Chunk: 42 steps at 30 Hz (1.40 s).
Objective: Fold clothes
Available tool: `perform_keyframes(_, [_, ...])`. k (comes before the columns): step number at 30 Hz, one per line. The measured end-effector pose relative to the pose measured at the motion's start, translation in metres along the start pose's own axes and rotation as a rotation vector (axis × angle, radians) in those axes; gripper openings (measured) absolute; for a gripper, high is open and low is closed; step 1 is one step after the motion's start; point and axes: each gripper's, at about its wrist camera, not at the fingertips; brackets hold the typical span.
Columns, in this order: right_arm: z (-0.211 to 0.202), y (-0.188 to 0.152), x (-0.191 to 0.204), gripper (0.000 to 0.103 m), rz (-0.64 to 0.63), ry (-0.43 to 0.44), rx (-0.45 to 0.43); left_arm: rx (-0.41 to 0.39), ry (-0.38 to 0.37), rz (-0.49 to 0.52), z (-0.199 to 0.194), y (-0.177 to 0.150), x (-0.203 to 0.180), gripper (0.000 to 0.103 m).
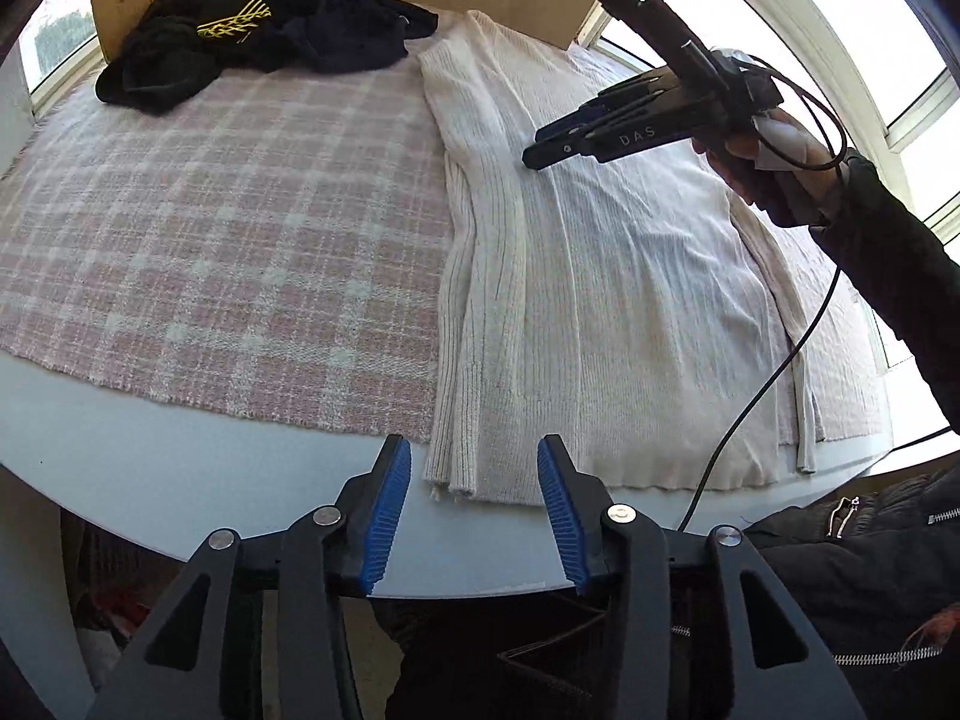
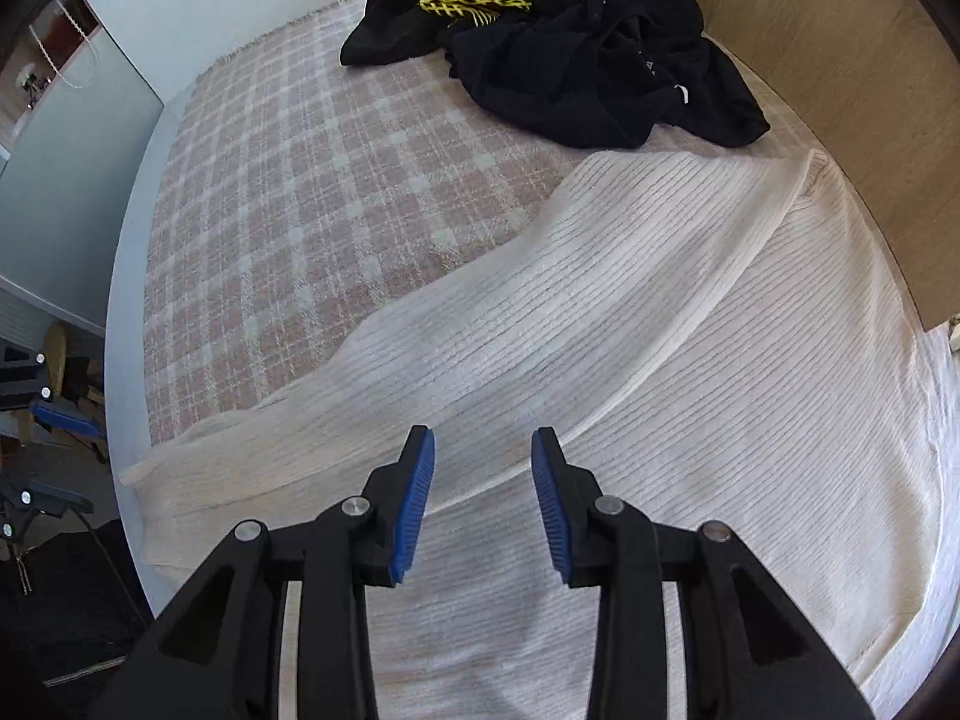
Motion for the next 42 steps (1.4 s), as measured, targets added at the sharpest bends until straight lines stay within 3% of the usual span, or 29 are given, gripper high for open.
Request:
perform_keyframes(3, [0.015, 0.014, -0.001, 0.035, -0.089, -0.008, 0.094, 0.011, 0.028, -0.022, 0.012, 0.002, 0.002, 0.042])
perform_keyframes(8, [-0.023, 0.049, -0.022, 0.036, -0.220, 0.002, 0.060, 0.019, 0.053, -0.057, 0.031, 0.005, -0.003, 0.042])
perform_keyframes(14, [-0.023, 0.089, -0.067, 0.036, -0.451, -0.141, 0.110, 0.032, 0.093, -0.067, 0.039, 0.005, -0.009, 0.040])
perform_keyframes(15, [-0.022, 0.098, -0.078, 0.036, -0.468, -0.161, 0.114, 0.034, 0.100, -0.068, 0.041, 0.005, -0.009, 0.032])
perform_keyframes(16, [-0.023, 0.107, -0.084, 0.036, -0.478, -0.155, 0.115, 0.036, 0.107, -0.070, 0.042, 0.006, -0.010, 0.017])
perform_keyframes(17, [-0.023, 0.117, -0.090, 0.037, -0.487, -0.140, 0.115, 0.039, 0.114, -0.072, 0.044, 0.006, -0.011, 0.015])
perform_keyframes(21, [-0.010, 0.141, -0.079, 0.044, -0.620, -0.084, 0.173, 0.048, 0.133, -0.080, 0.046, 0.007, -0.017, 0.011])
perform_keyframes(28, [0.040, 0.138, -0.034, 0.044, -0.936, -0.063, 0.308, 0.077, 0.107, -0.130, 0.046, 0.010, -0.016, 0.010])
perform_keyframes(38, [0.068, 0.139, -0.019, 0.043, -1.003, -0.013, 0.353, 0.078, 0.110, -0.161, 0.047, 0.010, -0.016, 0.010])
perform_keyframes(42, [0.064, 0.141, -0.025, 0.028, -0.907, 0.029, 0.346, 0.068, 0.115, -0.152, 0.045, 0.008, -0.019, 0.010])
Point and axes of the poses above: each gripper's, at about its wrist camera, not at the fingertips, and z roughly the way its jaws point, x to its left, y to its top, and after that the axes turned 5 degrees about -z, right-handed
